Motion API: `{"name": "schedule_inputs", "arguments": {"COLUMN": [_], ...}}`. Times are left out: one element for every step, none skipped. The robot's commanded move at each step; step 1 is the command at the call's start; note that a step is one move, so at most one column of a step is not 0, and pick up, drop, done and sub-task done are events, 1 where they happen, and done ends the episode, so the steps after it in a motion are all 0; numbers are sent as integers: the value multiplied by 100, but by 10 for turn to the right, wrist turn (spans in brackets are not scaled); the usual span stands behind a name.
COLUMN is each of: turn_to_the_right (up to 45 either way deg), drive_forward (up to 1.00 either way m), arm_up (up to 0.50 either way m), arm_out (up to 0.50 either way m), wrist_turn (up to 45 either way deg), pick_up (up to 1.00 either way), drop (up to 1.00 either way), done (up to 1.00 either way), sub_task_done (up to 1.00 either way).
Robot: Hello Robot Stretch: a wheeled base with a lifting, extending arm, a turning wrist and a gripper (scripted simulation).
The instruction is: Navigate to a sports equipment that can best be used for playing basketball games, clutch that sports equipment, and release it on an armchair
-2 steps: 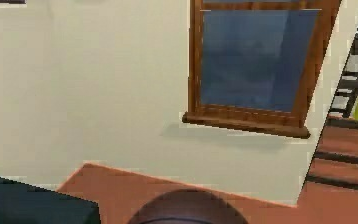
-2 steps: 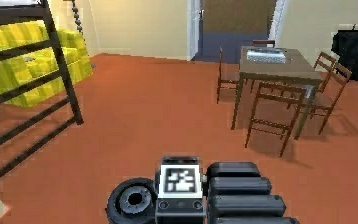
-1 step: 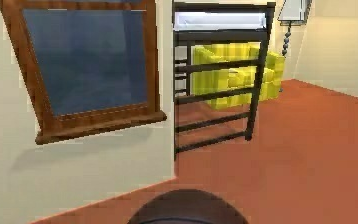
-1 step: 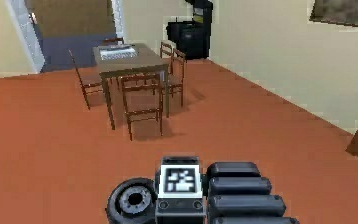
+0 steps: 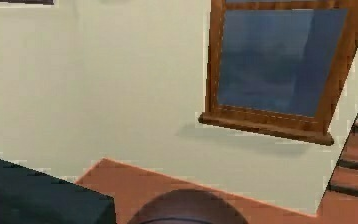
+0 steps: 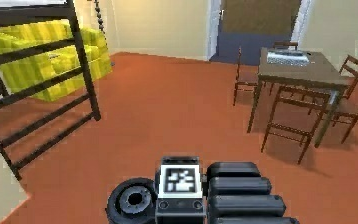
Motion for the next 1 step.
{"name": "schedule_inputs", "arguments": {"turn_to_the_right": [-450], "drive_forward": [0], "arm_up": [0], "arm_out": [0], "wrist_turn": [0], "pick_up": [0], "drop": [0], "done": [0], "sub_task_done": [0]}}
